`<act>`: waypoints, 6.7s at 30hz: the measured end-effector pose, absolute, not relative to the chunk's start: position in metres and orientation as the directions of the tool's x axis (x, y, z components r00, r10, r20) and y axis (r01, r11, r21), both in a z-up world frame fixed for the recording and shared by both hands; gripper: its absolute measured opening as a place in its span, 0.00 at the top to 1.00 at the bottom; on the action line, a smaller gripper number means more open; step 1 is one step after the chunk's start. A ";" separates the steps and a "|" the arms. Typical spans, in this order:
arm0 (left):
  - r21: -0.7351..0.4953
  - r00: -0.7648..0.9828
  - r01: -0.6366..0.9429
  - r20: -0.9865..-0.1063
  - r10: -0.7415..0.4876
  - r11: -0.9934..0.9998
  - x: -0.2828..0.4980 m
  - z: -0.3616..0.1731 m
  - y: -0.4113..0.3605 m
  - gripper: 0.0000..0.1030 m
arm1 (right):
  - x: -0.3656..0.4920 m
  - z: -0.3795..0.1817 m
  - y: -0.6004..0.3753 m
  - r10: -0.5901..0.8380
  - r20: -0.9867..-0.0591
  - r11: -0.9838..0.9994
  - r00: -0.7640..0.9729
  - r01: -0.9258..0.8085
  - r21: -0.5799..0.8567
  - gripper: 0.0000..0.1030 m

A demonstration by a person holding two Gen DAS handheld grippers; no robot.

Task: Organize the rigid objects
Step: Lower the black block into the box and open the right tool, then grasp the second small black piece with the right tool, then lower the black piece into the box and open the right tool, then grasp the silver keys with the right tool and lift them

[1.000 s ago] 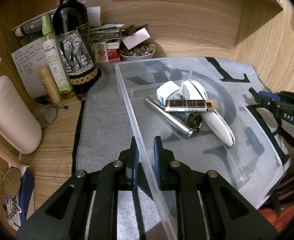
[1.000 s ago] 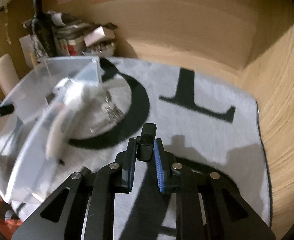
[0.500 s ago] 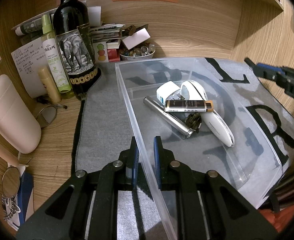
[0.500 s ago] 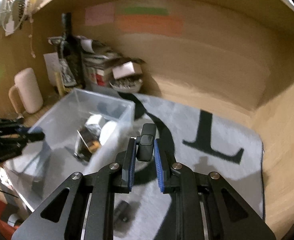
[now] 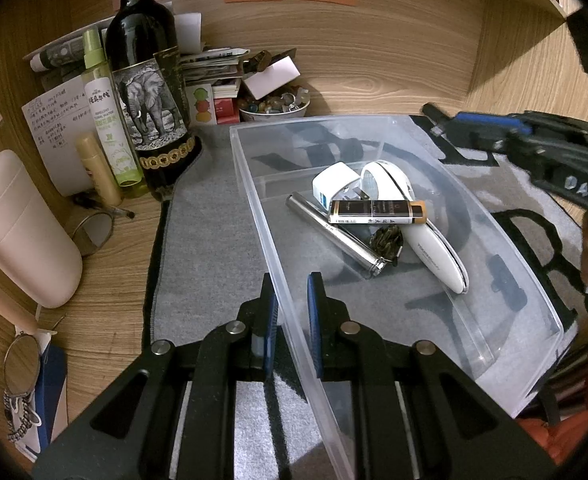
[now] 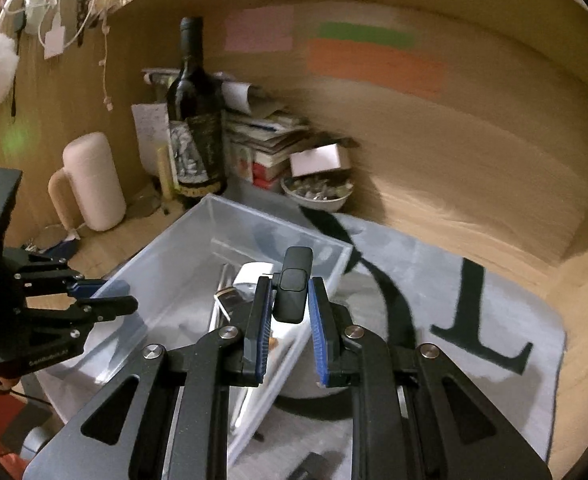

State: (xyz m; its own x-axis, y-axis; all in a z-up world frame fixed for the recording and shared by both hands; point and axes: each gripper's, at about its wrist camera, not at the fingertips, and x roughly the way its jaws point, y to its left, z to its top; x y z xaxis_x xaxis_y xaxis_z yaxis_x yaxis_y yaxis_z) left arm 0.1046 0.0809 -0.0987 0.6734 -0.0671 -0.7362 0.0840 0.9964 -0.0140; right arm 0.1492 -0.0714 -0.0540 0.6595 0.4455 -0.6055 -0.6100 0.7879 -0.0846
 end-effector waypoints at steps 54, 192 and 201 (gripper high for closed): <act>-0.014 0.674 0.083 -0.735 -0.067 0.996 0.105 -0.099 0.081 0.86 | 0.130 -0.076 -0.131 0.329 -0.709 0.841 0.624 -0.535 -0.081 0.62; -0.018 0.678 0.084 -0.731 -0.070 0.996 0.104 -0.099 0.080 0.86 | 0.215 -0.147 -0.115 0.283 -0.805 0.883 0.522 -0.470 0.005 0.70; -0.018 0.678 0.083 -0.731 -0.069 0.996 0.103 -0.099 0.080 0.86 | 0.210 -0.138 -0.126 0.297 -0.787 0.890 0.541 -0.455 0.023 0.75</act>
